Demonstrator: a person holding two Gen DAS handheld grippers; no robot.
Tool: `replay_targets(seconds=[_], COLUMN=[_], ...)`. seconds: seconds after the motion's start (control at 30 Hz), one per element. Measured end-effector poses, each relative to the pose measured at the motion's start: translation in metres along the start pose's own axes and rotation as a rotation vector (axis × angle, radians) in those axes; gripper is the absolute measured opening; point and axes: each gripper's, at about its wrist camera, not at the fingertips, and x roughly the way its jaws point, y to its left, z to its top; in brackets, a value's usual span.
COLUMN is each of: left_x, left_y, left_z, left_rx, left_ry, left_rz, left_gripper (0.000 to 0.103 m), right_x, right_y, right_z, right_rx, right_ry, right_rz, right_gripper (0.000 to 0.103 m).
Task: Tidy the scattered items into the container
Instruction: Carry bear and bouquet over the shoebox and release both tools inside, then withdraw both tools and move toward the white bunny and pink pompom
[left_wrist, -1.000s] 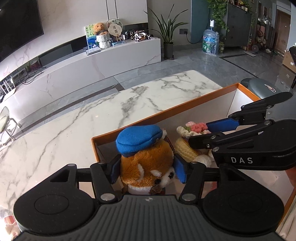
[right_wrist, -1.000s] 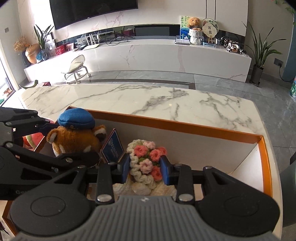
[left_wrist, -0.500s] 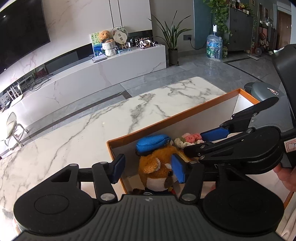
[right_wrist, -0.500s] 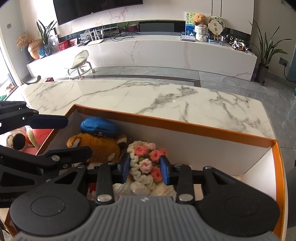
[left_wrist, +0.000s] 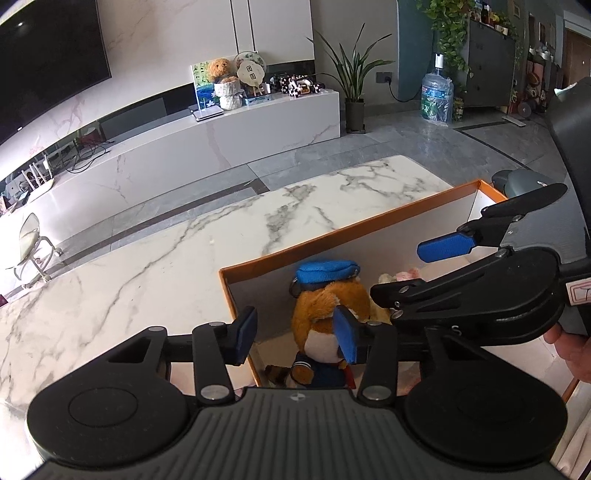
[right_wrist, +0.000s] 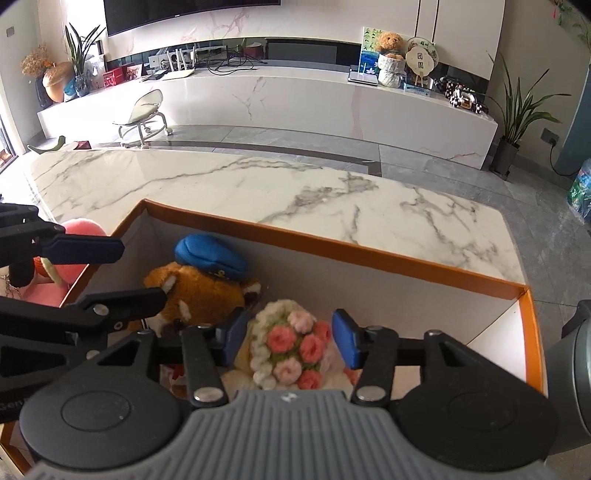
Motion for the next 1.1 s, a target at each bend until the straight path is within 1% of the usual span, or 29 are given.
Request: replay_targets(seconds=[0.1, 0.27, 0.37, 0.6, 0.83, 0.97, 1.1], left_x=[-0.009, -0.028, -0.040, -0.068, -0.098, -0.116, -0.130], left_y=[0.002, 0.002, 0.002, 0.004, 0.006, 0.006, 0.008], left_z=[-0.001, -0.004, -0.007, -0.017, -0.028, -0.035, -0.047], left_rx=[-0.016, -0.020, -0.030, -0.071, -0.098, -0.104, -0.123], left_ry=[0.002, -0.003, -0.003, 0.006, -0.020, -0.040, -0.045], left_rz=[-0.010, -0.005, 0.000, 0.000, 0.014, 0.020, 0.043], left_gripper=[0.056, 0.059, 0.062, 0.063, 0.063, 0.063, 0.063], right_x=[-0.006, -0.023, -0.037, -0.068, -0.105, -0.128, -0.146], right_y=[0.003, 0.011, 0.016, 0.031, 0.049, 0.060, 0.078], right_z=[0.001, -0.001, -0.004, -0.013, -0.030, -0.039, -0.048], right_rx=[-0.007, -0.011, -0.008, 0.025, 0.086, 0.120, 0.119], right_ry=[-0.004, -0.015, -0.028, -0.047, -0.075, -0.107, -0.134], right_rz=[-0.009, -0.028, -0.035, -0.043, -0.093, -0.123, -0.164], right_gripper=[0.064, 0.068, 0.072, 0.072, 0.072, 0.072, 0.072])
